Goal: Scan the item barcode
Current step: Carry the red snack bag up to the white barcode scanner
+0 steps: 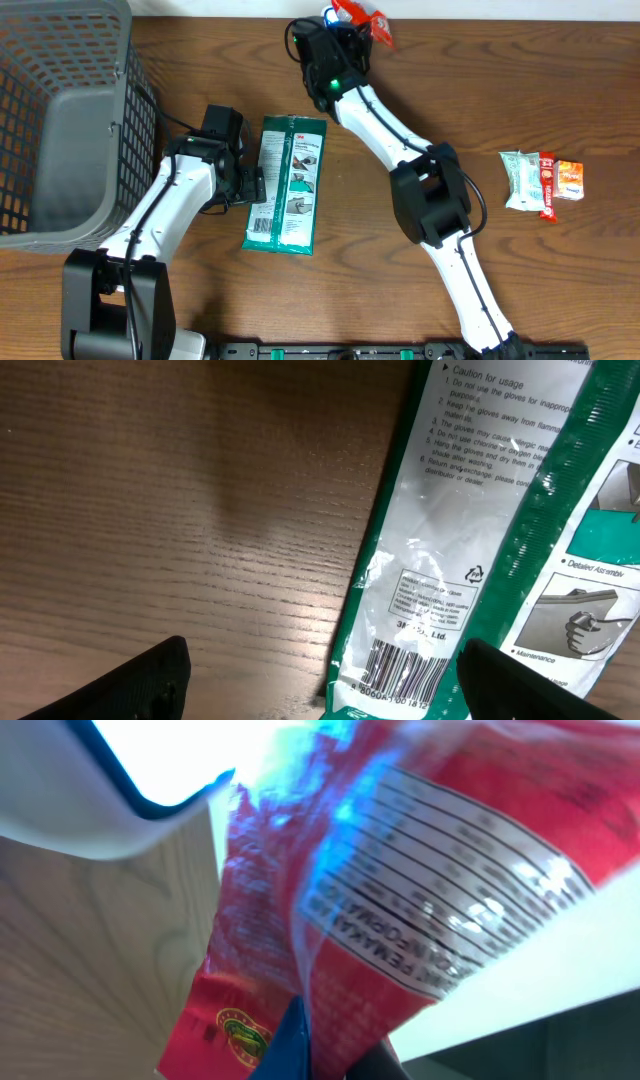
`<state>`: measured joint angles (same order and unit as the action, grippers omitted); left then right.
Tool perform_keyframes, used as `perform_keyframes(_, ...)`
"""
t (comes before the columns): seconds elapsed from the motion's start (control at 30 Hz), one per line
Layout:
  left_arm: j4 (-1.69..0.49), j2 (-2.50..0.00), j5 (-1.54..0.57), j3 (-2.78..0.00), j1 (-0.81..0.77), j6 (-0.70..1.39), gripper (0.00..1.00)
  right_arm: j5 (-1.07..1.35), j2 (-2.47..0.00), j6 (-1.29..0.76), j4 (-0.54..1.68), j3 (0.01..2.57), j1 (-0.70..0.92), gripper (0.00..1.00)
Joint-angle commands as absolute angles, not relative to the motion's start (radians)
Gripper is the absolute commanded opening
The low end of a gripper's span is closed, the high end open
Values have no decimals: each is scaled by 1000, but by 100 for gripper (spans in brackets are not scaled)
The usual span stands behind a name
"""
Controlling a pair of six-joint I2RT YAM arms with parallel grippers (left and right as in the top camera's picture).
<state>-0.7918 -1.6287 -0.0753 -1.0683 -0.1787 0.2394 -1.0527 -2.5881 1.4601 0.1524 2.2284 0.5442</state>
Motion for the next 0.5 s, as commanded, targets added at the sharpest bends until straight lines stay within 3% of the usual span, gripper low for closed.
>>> perform_keyframes(0.0, -795, -1628, -67, -1073, -178, 242, 86, -1076, -2612, 1499, 158, 2241, 555, 1)
perform_keyframes(0.33, -795, -1628, -67, -1073, -178, 242, 86, -1080, -2613, 1527, 219, 2241, 561, 1)
perform_keyframes(0.47, -795, -1628, -67, -1073, -178, 242, 86, -1101, -2604, 1481, 140, 2241, 557, 1)
